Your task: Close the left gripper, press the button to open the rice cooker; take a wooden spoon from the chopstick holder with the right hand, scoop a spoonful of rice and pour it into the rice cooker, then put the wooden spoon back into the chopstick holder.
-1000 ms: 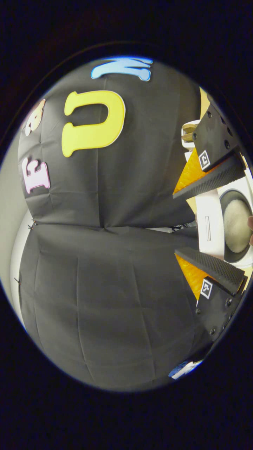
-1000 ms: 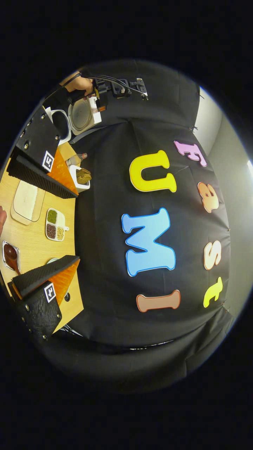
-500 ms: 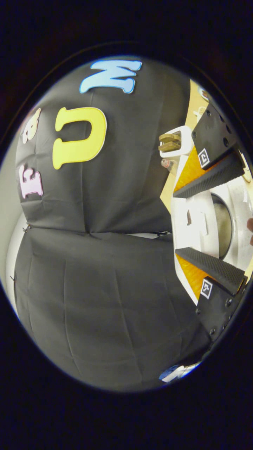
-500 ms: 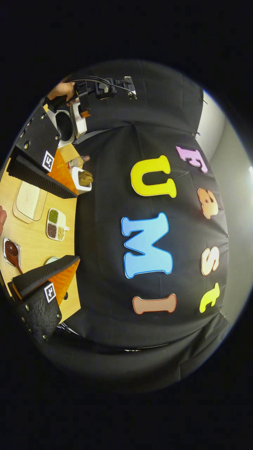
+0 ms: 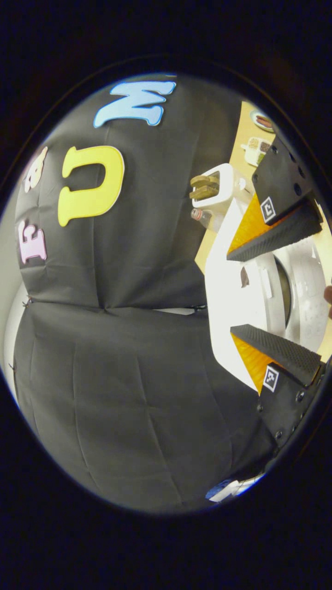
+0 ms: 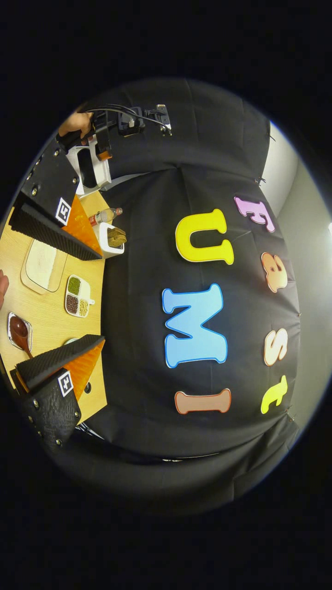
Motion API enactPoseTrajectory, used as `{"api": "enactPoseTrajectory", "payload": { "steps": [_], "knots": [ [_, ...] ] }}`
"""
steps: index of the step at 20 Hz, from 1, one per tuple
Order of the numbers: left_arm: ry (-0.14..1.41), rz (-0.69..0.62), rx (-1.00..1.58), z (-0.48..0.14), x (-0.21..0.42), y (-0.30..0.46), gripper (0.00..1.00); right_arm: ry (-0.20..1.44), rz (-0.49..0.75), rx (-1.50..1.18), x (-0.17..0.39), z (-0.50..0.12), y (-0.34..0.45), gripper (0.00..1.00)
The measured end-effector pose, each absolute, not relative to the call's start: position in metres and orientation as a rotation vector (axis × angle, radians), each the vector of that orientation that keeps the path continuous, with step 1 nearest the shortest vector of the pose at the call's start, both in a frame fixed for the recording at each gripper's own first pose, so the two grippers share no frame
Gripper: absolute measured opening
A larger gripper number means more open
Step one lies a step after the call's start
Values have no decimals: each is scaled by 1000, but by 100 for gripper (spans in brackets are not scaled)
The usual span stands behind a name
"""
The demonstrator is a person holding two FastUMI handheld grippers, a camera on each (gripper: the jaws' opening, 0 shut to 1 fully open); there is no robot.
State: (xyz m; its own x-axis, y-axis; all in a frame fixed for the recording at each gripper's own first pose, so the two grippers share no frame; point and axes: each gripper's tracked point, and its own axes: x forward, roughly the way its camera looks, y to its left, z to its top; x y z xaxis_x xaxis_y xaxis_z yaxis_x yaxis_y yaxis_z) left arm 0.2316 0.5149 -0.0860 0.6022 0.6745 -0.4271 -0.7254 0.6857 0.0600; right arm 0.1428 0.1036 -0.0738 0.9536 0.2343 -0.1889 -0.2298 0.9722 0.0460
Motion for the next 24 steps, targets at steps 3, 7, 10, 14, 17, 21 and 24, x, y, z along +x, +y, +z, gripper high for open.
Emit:
{"api": "enactPoseTrajectory", "payload": {
  "steps": [3,7,10,14,17,21,24],
  "knots": [
    [434,792,-98,-85,233,515,96,199,230,17,137,-79,103,99],
    [470,765,-92,-94,229,512,96,224,211,15,129,-89,97,98],
    [499,764,-115,-100,226,506,96,225,194,24,126,-88,92,98],
    [524,747,-107,-104,221,505,98,232,177,28,122,-92,88,98],
    [539,739,-121,-107,220,500,96,239,176,39,119,-95,90,98],
    [563,735,-115,-111,215,502,98,241,179,33,116,-96,96,98],
    [580,735,-111,-111,210,500,98,235,186,21,113,-95,101,98]
  ]
}}
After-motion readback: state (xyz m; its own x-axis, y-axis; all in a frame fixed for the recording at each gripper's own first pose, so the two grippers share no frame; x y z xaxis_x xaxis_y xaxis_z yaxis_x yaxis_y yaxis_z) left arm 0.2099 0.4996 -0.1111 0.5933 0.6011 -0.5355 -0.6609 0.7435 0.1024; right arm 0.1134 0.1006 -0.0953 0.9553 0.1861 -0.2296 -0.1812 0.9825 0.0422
